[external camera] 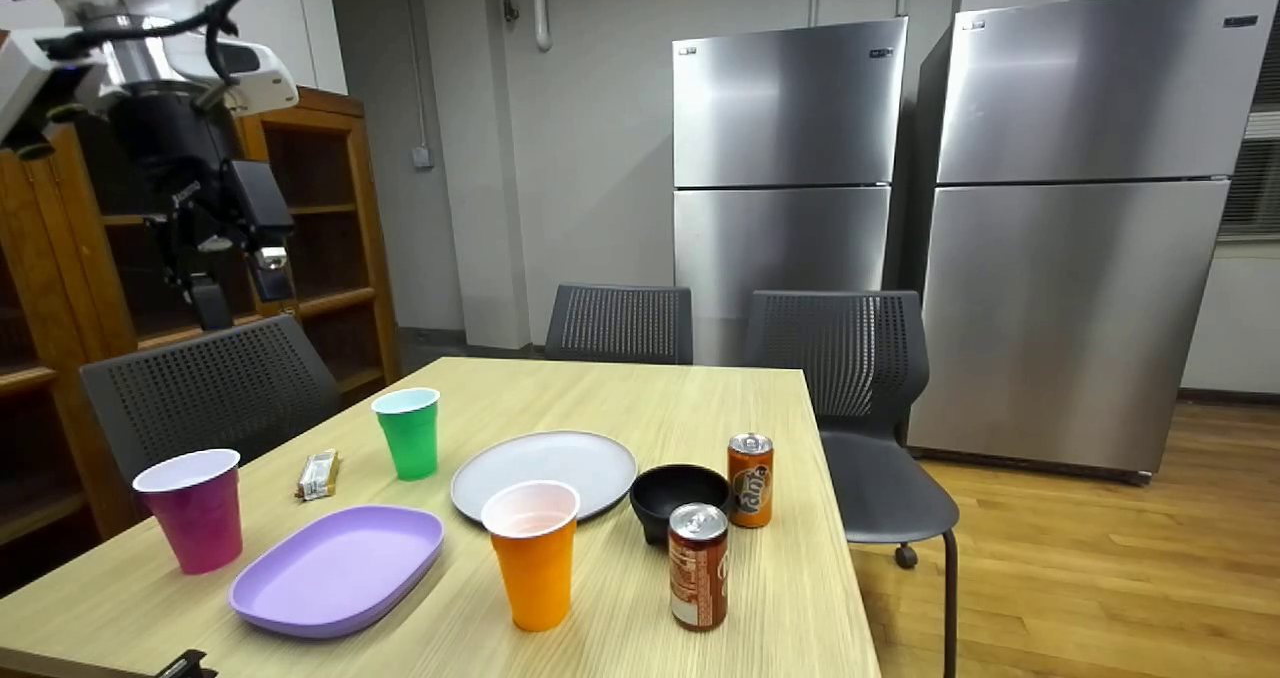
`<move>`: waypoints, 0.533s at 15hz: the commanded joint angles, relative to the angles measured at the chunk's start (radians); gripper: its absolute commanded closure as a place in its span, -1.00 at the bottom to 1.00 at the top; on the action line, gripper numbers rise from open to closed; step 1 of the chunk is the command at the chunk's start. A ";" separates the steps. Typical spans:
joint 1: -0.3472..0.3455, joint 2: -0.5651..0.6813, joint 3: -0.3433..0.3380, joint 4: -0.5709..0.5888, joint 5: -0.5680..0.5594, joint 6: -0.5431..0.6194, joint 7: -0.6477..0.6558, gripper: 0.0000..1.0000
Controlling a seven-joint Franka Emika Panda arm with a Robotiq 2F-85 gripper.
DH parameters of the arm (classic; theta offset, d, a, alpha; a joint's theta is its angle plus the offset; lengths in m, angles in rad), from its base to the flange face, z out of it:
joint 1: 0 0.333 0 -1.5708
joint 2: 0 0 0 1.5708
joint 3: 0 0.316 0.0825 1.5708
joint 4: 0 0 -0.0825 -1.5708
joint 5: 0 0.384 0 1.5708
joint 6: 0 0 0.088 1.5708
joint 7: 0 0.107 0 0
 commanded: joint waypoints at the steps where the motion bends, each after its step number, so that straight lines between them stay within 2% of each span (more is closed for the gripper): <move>1: 0.007 0.127 0.019 0.050 -0.002 0.054 0.104 -1.00; 4: 0.019 0.200 0.020 0.082 -0.028 0.075 0.151 -1.00; 5: 0.030 0.141 -0.011 0.033 -0.009 0.076 0.100 -1.00; 8: 0.035 0.164 -0.018 0.039 -0.008 0.077 0.102 -1.00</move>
